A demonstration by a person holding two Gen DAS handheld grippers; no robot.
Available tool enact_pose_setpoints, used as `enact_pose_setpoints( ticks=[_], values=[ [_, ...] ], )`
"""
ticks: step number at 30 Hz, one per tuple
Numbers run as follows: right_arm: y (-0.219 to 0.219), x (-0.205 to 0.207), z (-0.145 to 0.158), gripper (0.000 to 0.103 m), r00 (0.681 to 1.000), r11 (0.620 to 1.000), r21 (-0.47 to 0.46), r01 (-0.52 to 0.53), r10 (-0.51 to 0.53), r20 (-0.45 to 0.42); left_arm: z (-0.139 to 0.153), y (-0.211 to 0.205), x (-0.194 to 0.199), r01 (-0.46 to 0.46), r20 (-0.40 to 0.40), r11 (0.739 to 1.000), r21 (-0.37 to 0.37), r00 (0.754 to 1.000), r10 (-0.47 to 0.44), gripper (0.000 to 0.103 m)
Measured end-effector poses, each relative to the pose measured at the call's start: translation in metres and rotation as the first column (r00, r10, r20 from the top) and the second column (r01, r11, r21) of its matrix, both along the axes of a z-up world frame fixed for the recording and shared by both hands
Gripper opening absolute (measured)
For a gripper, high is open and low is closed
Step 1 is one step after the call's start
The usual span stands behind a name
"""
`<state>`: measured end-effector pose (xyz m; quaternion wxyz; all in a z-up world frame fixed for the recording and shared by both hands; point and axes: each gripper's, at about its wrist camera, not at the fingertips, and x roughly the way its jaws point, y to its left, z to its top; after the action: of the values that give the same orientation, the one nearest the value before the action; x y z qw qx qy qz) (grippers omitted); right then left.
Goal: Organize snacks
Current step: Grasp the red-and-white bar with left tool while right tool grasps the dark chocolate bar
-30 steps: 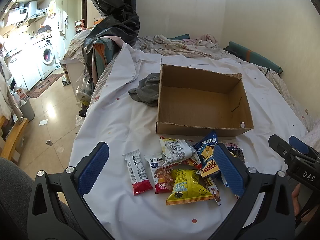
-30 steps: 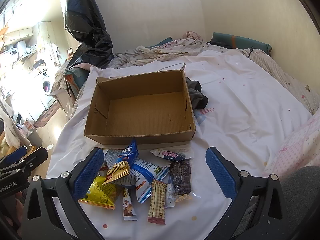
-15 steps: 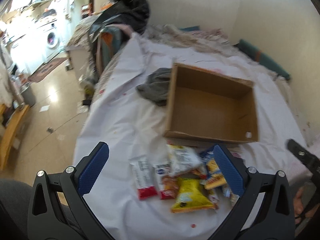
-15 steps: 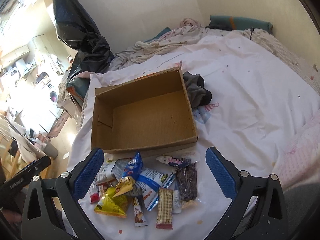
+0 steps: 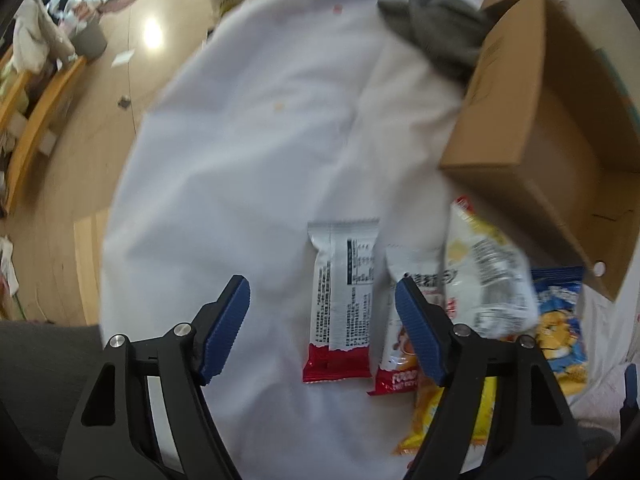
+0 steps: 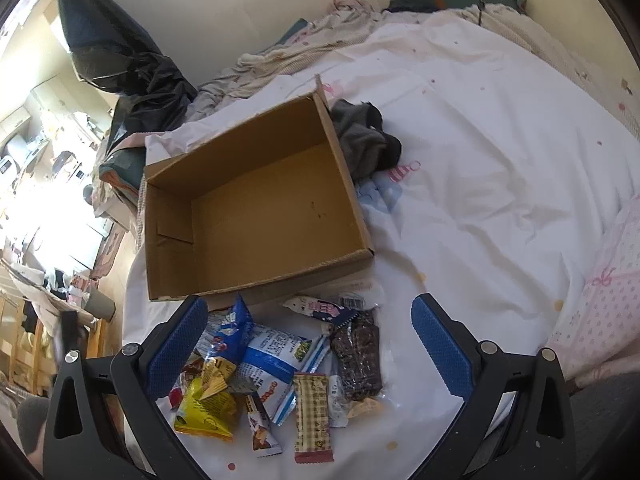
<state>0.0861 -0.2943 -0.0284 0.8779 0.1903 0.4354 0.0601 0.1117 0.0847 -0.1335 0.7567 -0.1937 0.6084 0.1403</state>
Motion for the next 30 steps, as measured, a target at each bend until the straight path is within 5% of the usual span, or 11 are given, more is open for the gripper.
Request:
enact_pose_setpoints(
  ticks=[3,6,9,13,16,20,30],
  values=[
    [-0.006,0.004,-0.005,0.103,1.0,1.0,0.02,0.021,-0.021,-0.023,-0.014,-0.005,0.003,0.019,-0.03,1.0,-0.006,0.999,-0.02,0.056],
    [-0.012,0.006,-0.01,0.103,0.999,0.999,0.024,0.035,-0.034,-0.037,-0.025,-0.01,0.004,0.055,-0.061,0.998,-0.011,0.997,-0.056,0.026],
    [-0.017,0.01,-0.014,0.103,0.996,0.998,0.027,0.052,-0.05,-0.067,-0.017,-0.01,0.002,0.056,-0.057,0.998,0.004,0.997,-0.056,0.026],
    [-0.026,0.023,-0.035,0.101,0.976,0.997,0.042,0.068,-0.058,-0.211,0.011,-0.006,-0.008,0.034,-0.017,0.999,0.015,0.999,-0.034,0.026],
    [-0.027,0.036,-0.065,0.082,0.933,0.998,0.04,0.05,-0.033,-0.358,0.026,-0.008,-0.012,0.037,0.017,0.999,0.005,0.999,-0.037,0.026],
    [-0.017,0.048,-0.102,0.08,0.866,0.999,0.049,0.009,0.017,-0.5,0.041,-0.02,-0.01,0.063,0.056,0.998,-0.004,0.996,-0.063,0.026],
    [0.031,0.061,-0.124,0.082,0.832,0.97,-0.161,-0.185,0.068,-0.55,0.046,-0.023,-0.002,0.096,0.078,0.995,-0.037,0.993,-0.093,0.026]
  ],
)
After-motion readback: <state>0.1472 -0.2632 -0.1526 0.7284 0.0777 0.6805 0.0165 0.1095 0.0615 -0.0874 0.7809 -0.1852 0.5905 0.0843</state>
